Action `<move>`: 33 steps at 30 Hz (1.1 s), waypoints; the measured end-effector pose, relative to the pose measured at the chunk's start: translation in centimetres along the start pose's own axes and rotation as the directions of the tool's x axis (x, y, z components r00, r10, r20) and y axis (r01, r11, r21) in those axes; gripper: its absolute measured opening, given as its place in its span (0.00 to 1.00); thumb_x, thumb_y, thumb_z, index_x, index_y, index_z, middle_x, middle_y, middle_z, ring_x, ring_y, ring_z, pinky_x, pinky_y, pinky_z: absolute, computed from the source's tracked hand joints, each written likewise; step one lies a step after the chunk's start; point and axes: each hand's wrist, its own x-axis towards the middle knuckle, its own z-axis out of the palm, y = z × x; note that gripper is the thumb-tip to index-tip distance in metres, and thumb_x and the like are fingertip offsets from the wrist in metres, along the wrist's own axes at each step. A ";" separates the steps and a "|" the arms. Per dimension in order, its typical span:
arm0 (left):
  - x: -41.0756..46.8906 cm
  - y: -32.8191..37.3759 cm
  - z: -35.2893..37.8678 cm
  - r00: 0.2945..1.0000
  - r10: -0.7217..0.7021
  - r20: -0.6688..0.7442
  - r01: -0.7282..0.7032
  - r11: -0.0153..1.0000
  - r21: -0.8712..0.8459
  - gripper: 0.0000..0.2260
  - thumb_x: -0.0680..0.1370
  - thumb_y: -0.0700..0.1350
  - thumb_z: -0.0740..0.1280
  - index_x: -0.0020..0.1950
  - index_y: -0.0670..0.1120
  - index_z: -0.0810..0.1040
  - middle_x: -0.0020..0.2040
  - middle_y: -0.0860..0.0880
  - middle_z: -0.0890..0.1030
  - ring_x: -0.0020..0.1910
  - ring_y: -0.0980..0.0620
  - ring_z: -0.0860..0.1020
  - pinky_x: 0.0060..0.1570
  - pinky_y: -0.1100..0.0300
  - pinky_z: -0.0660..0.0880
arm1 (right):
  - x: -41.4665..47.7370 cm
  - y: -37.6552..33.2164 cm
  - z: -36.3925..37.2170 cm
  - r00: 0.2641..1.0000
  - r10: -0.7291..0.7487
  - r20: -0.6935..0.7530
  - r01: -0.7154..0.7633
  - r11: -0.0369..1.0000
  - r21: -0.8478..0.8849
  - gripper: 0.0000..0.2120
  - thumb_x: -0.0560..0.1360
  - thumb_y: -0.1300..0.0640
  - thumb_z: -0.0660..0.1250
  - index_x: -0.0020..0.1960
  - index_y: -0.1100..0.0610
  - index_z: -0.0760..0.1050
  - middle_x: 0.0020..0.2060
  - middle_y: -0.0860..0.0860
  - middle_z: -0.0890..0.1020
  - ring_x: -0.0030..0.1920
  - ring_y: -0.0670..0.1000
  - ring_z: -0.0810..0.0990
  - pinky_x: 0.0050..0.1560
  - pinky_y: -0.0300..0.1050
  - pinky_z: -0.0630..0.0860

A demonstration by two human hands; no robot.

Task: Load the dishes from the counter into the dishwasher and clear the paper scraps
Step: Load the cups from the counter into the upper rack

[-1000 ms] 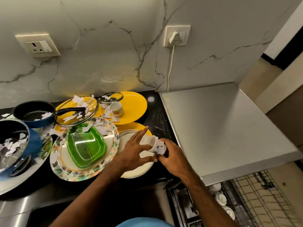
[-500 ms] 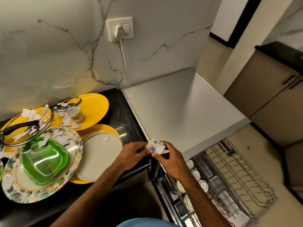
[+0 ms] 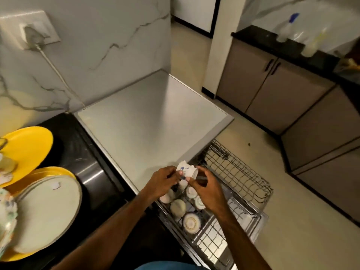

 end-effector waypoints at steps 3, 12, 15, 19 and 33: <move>1.3 0.1 3.6 0.999 -0.009 0.051 0.005 0.996 0.091 0.20 0.77 0.65 0.66 0.61 0.54 0.81 0.55 0.55 0.86 0.54 0.57 0.83 0.58 0.57 0.79 | -0.1 2.7 -2.2 0.998 0.054 -0.037 -0.054 0.999 -0.004 0.23 0.71 0.46 0.80 0.63 0.43 0.75 0.54 0.42 0.83 0.54 0.42 0.83 0.51 0.39 0.80; 3.2 -0.2 10.0 0.974 -0.079 0.214 -0.026 0.895 0.446 0.21 0.83 0.52 0.65 0.76 0.49 0.71 0.70 0.48 0.76 0.67 0.49 0.76 0.54 0.68 0.65 | 1.5 13.8 -4.3 0.987 0.160 -0.015 -0.155 0.924 -0.351 0.23 0.66 0.44 0.79 0.56 0.48 0.75 0.53 0.47 0.80 0.55 0.49 0.80 0.56 0.52 0.81; 3.8 -1.1 10.7 0.947 -0.115 0.299 -0.070 0.836 0.544 0.22 0.84 0.50 0.63 0.76 0.45 0.68 0.75 0.43 0.70 0.71 0.45 0.71 0.67 0.56 0.67 | 1.4 15.7 -4.2 0.985 0.173 0.021 -0.142 0.866 -0.479 0.28 0.70 0.54 0.80 0.67 0.54 0.74 0.60 0.51 0.77 0.60 0.52 0.78 0.62 0.51 0.80; 4.4 -2.9 11.6 0.936 -0.160 0.314 -0.066 0.795 0.603 0.26 0.83 0.53 0.64 0.78 0.45 0.65 0.78 0.43 0.65 0.75 0.43 0.68 0.74 0.47 0.66 | 1.4 19.0 -3.8 0.977 0.202 0.074 -0.121 0.799 -0.589 0.31 0.70 0.52 0.80 0.68 0.57 0.73 0.62 0.55 0.77 0.60 0.56 0.79 0.59 0.53 0.81; 5.9 -5.4 13.7 0.925 -0.224 0.308 -0.002 0.806 0.592 0.25 0.81 0.57 0.64 0.76 0.51 0.68 0.80 0.44 0.58 0.78 0.39 0.61 0.74 0.39 0.65 | 3.6 24.7 -1.8 0.954 0.234 0.190 0.065 0.457 -0.887 0.32 0.73 0.56 0.77 0.74 0.54 0.69 0.70 0.57 0.74 0.67 0.58 0.77 0.65 0.54 0.79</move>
